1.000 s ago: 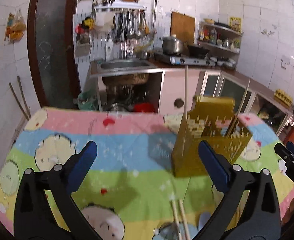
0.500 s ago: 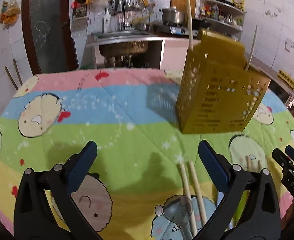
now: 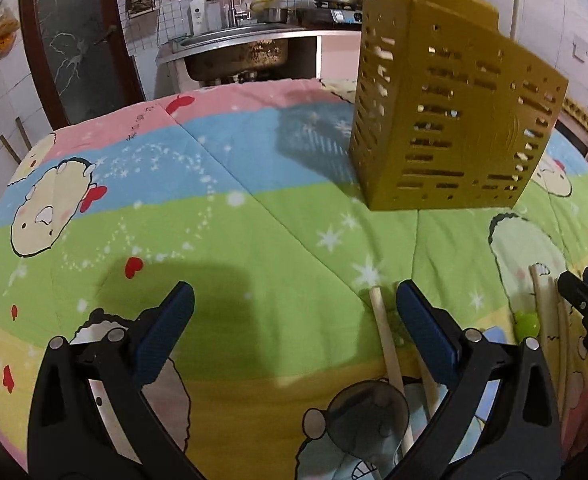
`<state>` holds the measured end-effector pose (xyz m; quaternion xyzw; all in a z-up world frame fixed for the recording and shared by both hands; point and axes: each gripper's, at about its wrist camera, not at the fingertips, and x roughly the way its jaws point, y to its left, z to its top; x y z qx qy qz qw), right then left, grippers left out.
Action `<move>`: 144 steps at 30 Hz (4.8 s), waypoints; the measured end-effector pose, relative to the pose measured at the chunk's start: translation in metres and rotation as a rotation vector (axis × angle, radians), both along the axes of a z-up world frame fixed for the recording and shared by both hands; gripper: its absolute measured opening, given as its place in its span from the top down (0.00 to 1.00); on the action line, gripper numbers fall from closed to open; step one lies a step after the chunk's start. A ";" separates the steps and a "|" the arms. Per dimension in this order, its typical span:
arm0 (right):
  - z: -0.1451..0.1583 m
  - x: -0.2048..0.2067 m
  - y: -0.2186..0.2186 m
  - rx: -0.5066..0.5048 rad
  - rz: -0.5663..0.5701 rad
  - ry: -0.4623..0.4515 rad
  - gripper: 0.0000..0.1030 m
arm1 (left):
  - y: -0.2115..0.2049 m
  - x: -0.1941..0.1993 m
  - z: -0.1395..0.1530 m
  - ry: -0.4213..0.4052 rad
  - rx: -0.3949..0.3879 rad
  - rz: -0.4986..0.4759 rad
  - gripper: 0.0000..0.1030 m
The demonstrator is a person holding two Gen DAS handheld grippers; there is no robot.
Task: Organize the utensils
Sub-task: 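Lower the left tool onto another wooden chopstick and close its fingers, then lift the chopstick with the left tool and drop it into the yellow holder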
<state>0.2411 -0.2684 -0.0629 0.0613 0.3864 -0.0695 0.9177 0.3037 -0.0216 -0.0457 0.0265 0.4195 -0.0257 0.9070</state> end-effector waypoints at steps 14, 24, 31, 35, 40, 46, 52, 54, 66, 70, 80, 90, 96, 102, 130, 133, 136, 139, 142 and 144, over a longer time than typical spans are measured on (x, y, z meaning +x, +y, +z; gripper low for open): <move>-0.004 -0.007 0.010 -0.047 0.004 0.042 0.42 | -0.001 -0.003 -0.007 0.030 -0.002 -0.004 0.16; -0.004 -0.008 0.023 -0.059 0.019 0.057 0.66 | -0.016 -0.013 -0.004 0.031 -0.005 -0.047 0.47; -0.003 -0.007 0.023 -0.035 0.013 0.058 0.76 | -0.028 -0.016 -0.002 0.043 -0.002 -0.070 0.70; -0.004 0.000 0.025 -0.016 0.011 0.066 0.86 | -0.031 -0.014 -0.001 0.051 -0.019 -0.051 0.75; -0.004 0.002 0.027 -0.025 0.003 0.064 0.89 | -0.033 -0.018 -0.001 0.050 -0.032 -0.048 0.81; -0.004 0.001 0.024 0.000 -0.010 0.059 0.90 | -0.029 -0.015 -0.002 0.051 -0.058 -0.048 0.90; -0.002 -0.003 0.022 0.013 -0.011 0.039 0.92 | -0.027 -0.017 -0.002 0.046 -0.077 -0.051 0.92; 0.000 -0.005 0.020 0.025 -0.006 0.029 0.93 | -0.025 -0.016 -0.002 0.044 -0.082 -0.052 0.92; 0.015 -0.013 0.012 0.078 0.005 -0.044 0.93 | -0.021 -0.025 0.017 -0.019 -0.106 -0.065 0.92; 0.032 -0.019 0.013 0.078 0.012 -0.102 0.94 | -0.024 -0.036 0.037 -0.099 -0.093 -0.079 0.93; 0.083 -0.048 0.011 0.086 0.033 -0.292 0.94 | -0.023 -0.067 0.089 -0.272 -0.106 -0.080 0.96; 0.120 -0.073 0.012 0.053 0.036 -0.453 0.94 | -0.018 -0.098 0.126 -0.425 -0.168 -0.099 0.96; 0.128 -0.082 0.017 0.028 0.042 -0.520 0.94 | -0.012 -0.106 0.135 -0.483 -0.185 -0.095 0.96; 0.138 -0.087 0.021 -0.010 0.049 -0.578 0.94 | -0.011 -0.112 0.146 -0.535 -0.195 -0.101 0.96; 0.273 0.034 0.019 -0.035 0.070 -0.900 0.94 | -0.049 -0.026 0.288 -0.827 -0.218 -0.125 0.96; 0.270 0.063 0.022 -0.028 0.079 -0.912 0.94 | -0.054 0.000 0.285 -0.823 -0.223 -0.117 0.96; 0.247 0.084 0.022 -0.026 0.086 -0.891 0.94 | -0.056 0.028 0.262 -0.777 -0.235 -0.116 0.96; 0.214 0.101 0.020 -0.028 0.093 -0.832 0.94 | -0.062 0.052 0.227 -0.707 -0.220 -0.112 0.96; 0.188 0.108 0.017 -0.033 0.099 -0.775 0.94 | -0.063 0.066 0.193 -0.637 -0.194 -0.105 0.96; 0.176 0.108 0.016 -0.038 0.100 -0.738 0.94 | -0.059 0.072 0.178 -0.598 -0.177 -0.089 0.96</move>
